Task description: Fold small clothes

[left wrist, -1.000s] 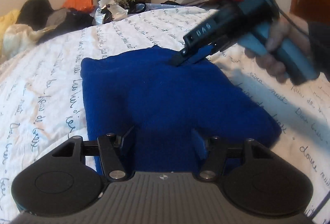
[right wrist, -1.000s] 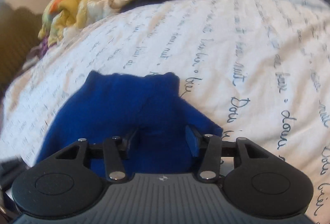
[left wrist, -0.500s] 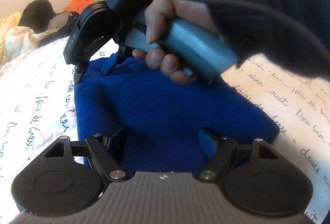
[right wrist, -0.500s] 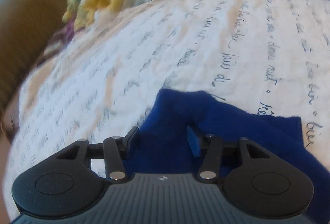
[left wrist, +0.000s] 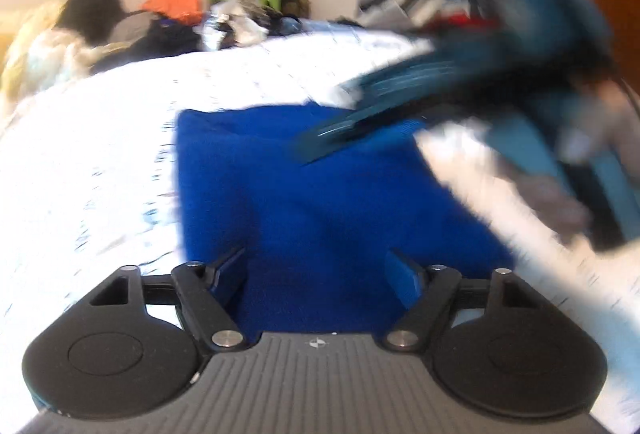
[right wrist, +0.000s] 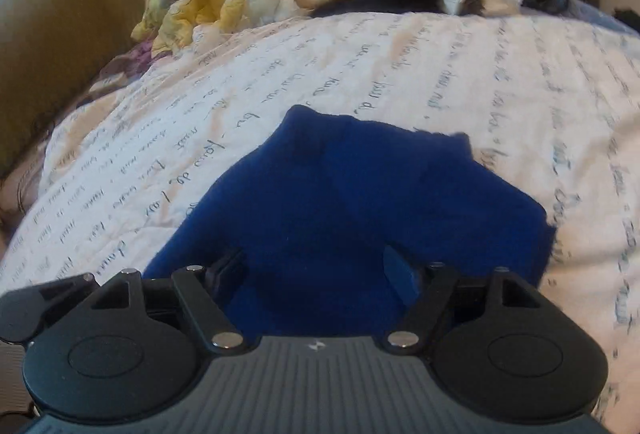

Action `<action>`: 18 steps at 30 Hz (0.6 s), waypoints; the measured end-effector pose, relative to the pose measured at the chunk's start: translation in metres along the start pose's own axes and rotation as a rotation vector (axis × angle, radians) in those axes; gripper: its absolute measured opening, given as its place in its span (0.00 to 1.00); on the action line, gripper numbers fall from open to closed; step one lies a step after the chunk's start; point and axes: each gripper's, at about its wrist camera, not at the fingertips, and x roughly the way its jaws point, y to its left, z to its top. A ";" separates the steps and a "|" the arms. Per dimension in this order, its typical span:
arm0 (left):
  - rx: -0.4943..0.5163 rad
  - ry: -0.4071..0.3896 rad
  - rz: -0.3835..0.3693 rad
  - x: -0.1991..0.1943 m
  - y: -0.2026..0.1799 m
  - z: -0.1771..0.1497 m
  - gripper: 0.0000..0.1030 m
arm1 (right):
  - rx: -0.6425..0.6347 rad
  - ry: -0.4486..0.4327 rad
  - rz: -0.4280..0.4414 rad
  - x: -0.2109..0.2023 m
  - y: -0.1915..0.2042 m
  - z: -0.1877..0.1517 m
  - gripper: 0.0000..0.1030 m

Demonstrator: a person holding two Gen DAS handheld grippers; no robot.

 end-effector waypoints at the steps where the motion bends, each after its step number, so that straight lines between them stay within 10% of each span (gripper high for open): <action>1: -0.046 -0.002 0.000 -0.008 0.011 -0.001 0.78 | 0.062 -0.019 0.056 -0.022 -0.007 -0.008 0.75; 7: -0.326 0.138 -0.044 -0.005 0.057 -0.009 0.62 | 0.165 0.088 0.034 -0.059 -0.036 -0.050 0.77; 8: -0.332 0.149 -0.056 -0.003 0.056 -0.006 0.54 | 0.160 0.124 0.028 -0.055 -0.035 -0.057 0.59; 9: -0.344 0.182 -0.086 0.002 0.055 -0.003 0.19 | 0.144 0.161 0.011 -0.046 -0.033 -0.063 0.27; 10: -0.356 0.217 -0.088 0.008 0.055 -0.001 0.12 | 0.100 0.129 0.000 -0.050 -0.028 -0.068 0.24; 18: -0.205 0.225 0.000 -0.004 0.057 0.000 0.35 | 0.036 0.095 -0.007 -0.060 -0.030 -0.081 0.14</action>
